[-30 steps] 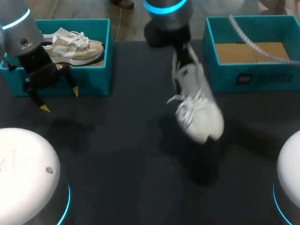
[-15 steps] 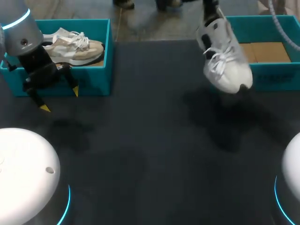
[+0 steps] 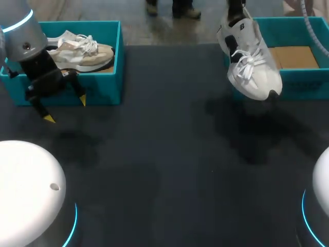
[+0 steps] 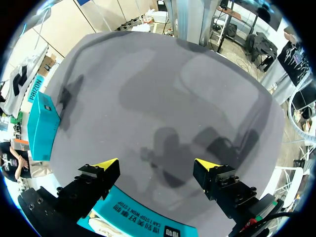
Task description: Take the shoe out of the shoebox, open the shoe tongue, remove and reinsert the insole, then place the shoe into the shoebox
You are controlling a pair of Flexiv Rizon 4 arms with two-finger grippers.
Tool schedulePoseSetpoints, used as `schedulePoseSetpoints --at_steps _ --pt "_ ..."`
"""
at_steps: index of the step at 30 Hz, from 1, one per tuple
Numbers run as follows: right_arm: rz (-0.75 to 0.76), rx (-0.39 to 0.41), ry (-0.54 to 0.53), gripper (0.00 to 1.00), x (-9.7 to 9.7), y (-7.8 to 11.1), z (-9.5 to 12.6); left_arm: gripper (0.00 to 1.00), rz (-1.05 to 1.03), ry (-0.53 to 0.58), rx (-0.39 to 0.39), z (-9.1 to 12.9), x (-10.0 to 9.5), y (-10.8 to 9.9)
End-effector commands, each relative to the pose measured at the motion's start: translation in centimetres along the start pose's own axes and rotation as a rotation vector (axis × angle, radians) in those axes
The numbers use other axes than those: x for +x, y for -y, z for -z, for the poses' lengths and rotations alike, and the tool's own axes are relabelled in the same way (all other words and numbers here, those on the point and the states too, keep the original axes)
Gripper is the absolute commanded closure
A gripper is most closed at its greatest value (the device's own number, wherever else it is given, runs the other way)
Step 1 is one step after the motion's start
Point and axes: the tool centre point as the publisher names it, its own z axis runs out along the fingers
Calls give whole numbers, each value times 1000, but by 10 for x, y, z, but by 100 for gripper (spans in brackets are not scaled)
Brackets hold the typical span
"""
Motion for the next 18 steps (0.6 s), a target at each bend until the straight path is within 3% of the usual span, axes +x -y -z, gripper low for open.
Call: schedulePoseSetpoints --at_steps 1,6,13,18 --pt "-4 10 18 100 -34 27 -5 0 0 -2 -2 0 0 0" --pt "-11 21 -7 100 -66 58 -20 0 0 -2 -2 0 0 0" --pt "-24 27 -64 100 -78 79 -43 0 0 -2 -2 0 0 0" --pt "-121 48 -64 100 -82 110 -61 0 0 -2 -2 0 0 0"
